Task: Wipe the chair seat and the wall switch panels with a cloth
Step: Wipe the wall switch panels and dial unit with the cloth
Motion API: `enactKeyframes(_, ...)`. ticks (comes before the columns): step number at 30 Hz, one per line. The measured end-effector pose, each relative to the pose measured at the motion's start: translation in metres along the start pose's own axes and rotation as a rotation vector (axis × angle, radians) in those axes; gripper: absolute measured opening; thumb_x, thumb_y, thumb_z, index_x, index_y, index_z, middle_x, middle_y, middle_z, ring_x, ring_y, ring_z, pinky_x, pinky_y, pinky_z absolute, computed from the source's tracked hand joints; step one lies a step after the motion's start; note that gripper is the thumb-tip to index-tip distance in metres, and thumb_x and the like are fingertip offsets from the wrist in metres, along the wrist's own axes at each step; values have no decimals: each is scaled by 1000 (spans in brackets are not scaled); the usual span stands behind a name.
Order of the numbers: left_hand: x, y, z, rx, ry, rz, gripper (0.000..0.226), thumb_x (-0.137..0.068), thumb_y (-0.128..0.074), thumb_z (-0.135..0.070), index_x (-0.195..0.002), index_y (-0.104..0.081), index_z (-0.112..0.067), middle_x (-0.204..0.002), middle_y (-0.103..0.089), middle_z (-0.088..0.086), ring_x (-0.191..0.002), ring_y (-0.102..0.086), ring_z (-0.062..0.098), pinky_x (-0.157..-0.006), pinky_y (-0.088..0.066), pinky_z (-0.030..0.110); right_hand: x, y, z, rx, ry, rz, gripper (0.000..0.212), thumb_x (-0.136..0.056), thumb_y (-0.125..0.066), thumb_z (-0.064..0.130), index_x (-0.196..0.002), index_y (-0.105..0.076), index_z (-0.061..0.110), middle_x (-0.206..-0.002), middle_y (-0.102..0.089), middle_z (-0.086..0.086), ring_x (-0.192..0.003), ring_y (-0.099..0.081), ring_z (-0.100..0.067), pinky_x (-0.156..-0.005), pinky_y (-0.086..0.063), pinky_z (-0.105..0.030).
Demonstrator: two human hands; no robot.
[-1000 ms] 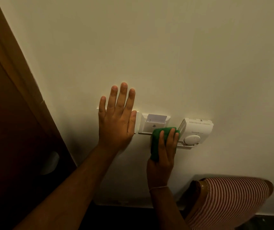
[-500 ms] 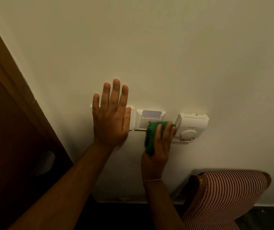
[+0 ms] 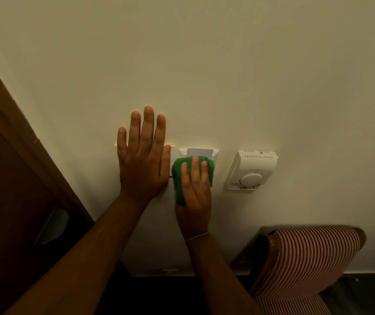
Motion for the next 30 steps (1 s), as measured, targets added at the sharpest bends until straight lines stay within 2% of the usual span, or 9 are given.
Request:
enactKeyframes(4,0,-2,0,8,8,3,70,-118,-25,-40,-179,3,-23,-186,19,-3,-174,13,22,-139,6,48,8,22,-34,21,-174,-96,81,-88,-68,-20,-157,-35,7,-170,-25,-5,-165,-11,-28,-134,-19,-47)
enactKeyframes(8,0,-2,0,10,13,2,70,-118,-26,-39,-179,3,-23,-186,18,-3,-174,13,22,-139,6,48,11,22,-35,-28,-208,-116,89,-87,-64,-25,-161,-28,9,-172,-24,-1,-164,-13,-32,-134,-17,-50)
enactKeyframes(10,1,-2,0,11,14,-6,70,-118,-26,-39,-179,3,-23,-186,18,-2,-174,12,22,-139,6,48,11,12,-23,-36,-166,-64,90,-88,-64,-21,-162,-25,11,-174,-19,2,-166,-9,-27,-135,-14,-47)
enactKeyframes(14,0,0,-1,14,11,-9,70,-118,-27,-38,-179,3,-22,-186,19,-2,-174,12,22,-139,4,49,9,-8,4,-13,39,40,89,-85,-78,-12,-157,-31,5,-169,-24,-2,-166,-9,-22,-136,-12,-42)
enactKeyframes(19,-1,0,-1,-12,10,9,70,-119,-27,-37,-179,3,-20,-186,19,1,-174,13,24,-139,6,49,10,-3,-6,27,139,131,83,-89,-76,-8,-159,-33,10,-168,-28,-5,-165,-14,-22,-136,-13,-39)
enactKeyframes(21,-1,0,0,-10,13,29,70,-118,-26,-38,-179,4,-21,-186,19,1,-174,15,23,-139,8,48,11,9,-21,62,123,150,89,-87,-79,-8,-160,-31,13,-168,-29,-6,-165,-13,-21,-136,-14,-40)
enactKeyframes(25,-2,1,1,-22,25,84,71,-119,-23,-42,-179,9,-22,-185,23,0,-172,21,21,-138,16,42,15,32,-41,77,-75,156,92,-83,-76,-19,-159,-33,9,-168,-31,-14,-166,-8,-23,-130,-25,-50)
enactKeyframes(30,-2,11,-1,-64,31,140,75,-118,-29,-40,-178,11,-22,-185,24,0,-172,22,19,-138,16,42,-10,62,-17,-11,-41,131,87,-84,-70,-22,-159,-35,6,-172,-24,-9,-166,-10,-25,-134,-18,-39)
Point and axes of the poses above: each hand's wrist, its own x-axis away from the middle knuckle, its own y-axis out of the back of the hand, z = x × y, the point moved 8 cm from there along -x, towards the middle knuckle
